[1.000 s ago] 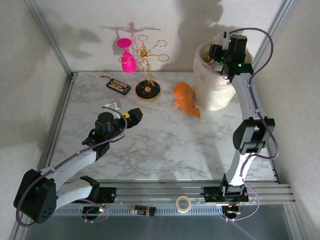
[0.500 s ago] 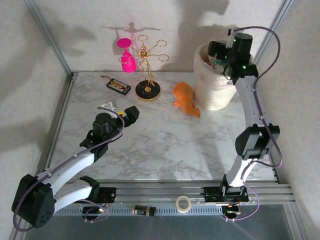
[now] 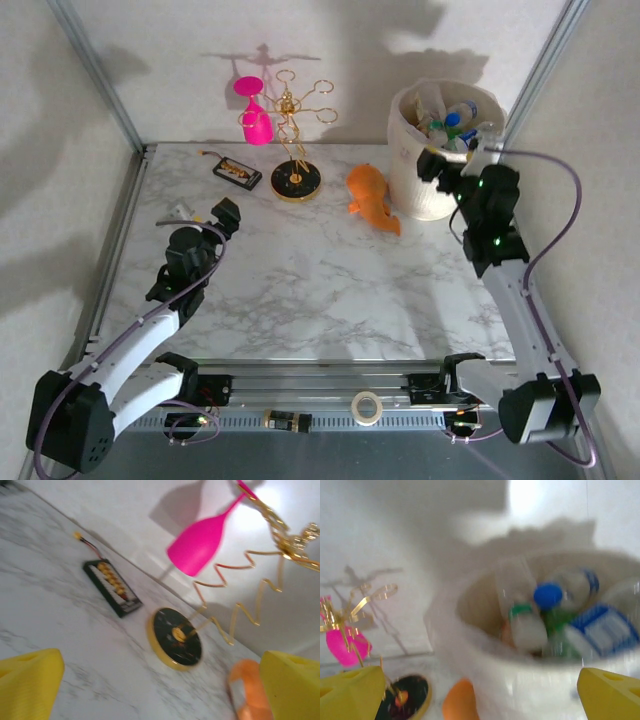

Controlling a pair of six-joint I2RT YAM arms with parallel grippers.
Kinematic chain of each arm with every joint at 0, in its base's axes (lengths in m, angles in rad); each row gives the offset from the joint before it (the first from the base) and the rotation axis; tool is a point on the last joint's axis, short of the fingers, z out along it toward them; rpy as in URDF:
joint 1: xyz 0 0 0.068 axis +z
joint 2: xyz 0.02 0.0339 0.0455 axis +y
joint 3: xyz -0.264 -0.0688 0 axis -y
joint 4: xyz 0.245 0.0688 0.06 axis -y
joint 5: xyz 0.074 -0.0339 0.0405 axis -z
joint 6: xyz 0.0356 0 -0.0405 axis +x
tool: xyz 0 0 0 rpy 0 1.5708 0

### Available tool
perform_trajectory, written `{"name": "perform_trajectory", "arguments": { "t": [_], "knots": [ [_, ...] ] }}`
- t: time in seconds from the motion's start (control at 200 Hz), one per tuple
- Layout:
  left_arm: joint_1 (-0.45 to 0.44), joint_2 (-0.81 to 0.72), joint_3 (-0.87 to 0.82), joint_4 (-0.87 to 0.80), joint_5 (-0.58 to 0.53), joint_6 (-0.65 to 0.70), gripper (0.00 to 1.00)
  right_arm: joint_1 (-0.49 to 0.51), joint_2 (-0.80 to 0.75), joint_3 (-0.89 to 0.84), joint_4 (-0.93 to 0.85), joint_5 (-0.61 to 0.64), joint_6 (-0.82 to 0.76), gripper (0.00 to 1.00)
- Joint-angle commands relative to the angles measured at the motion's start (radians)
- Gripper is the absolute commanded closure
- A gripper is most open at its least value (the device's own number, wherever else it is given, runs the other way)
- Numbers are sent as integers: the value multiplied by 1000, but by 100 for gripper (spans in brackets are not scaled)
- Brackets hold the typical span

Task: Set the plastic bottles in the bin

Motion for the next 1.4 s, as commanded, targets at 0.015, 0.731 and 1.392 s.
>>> {"name": "perform_trajectory", "arguments": {
  "t": [0.015, 0.731, 1.392],
  "knots": [
    [46, 42, -9, 61, -105, 71, 0, 23, -77, -165, 109, 4, 60, 1],
    [134, 305, -140, 439, -349, 375, 0, 15, 416, -655, 1018, 297, -317, 1],
    [178, 573, -309, 975, -49, 529, 0, -124, 486, -780, 1246, 92, -217, 1]
  ]
}}
